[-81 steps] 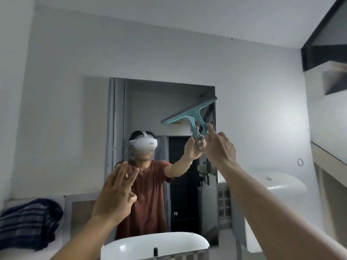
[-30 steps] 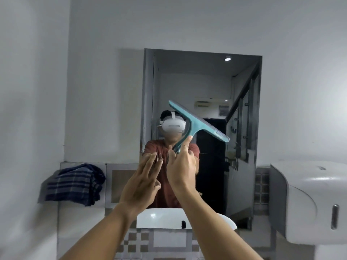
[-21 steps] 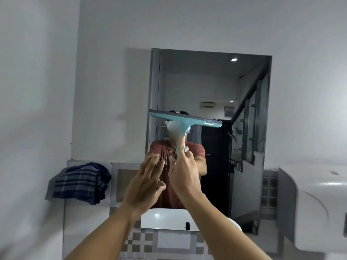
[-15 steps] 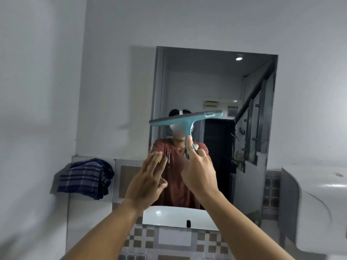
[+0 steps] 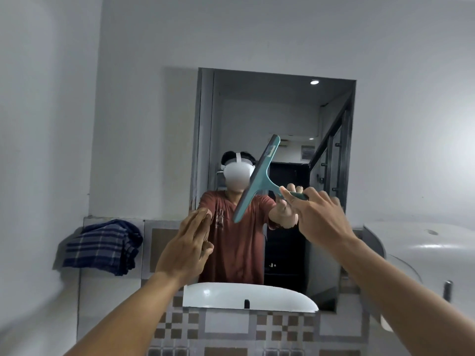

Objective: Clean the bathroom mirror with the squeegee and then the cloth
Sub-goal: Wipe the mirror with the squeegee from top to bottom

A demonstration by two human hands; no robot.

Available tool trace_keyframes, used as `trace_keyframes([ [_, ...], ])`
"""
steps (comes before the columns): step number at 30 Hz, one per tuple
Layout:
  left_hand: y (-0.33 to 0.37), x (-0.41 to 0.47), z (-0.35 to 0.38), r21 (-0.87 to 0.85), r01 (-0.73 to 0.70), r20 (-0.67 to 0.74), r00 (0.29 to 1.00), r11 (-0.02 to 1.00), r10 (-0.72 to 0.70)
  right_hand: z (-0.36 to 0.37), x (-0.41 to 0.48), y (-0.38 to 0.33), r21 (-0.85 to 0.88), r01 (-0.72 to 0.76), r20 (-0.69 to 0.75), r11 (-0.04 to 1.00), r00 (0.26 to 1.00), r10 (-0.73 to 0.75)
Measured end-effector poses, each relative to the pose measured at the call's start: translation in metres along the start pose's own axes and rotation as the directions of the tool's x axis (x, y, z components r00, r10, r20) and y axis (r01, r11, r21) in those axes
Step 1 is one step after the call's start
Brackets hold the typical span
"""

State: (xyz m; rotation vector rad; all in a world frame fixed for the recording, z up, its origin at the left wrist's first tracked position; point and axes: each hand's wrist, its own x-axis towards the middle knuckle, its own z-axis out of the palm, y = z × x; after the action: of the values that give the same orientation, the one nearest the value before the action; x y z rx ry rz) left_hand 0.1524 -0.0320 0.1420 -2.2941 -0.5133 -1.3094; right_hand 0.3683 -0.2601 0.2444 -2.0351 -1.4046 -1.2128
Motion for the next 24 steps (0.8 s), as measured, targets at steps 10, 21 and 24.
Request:
trace_keyframes([
  [10,0.009,0.087,-0.047,-0.045,0.028,-0.118,0.992,0.999,-0.033,-0.015,-0.003,0.044,-0.040,-0.088,-0.010,0.995,0.996,0.088],
  [21,-0.010,0.156,-0.065,0.140,0.001,0.013,1.000,0.990,-0.003,0.012,-0.061,0.056,0.089,-0.334,0.031,0.938,0.943,0.333],
  [24,-0.010,0.155,-0.064,0.131,-0.009,0.005,1.000,0.991,0.009,0.024,-0.083,0.039,0.213,-0.426,0.073,0.879,0.904,0.420],
])
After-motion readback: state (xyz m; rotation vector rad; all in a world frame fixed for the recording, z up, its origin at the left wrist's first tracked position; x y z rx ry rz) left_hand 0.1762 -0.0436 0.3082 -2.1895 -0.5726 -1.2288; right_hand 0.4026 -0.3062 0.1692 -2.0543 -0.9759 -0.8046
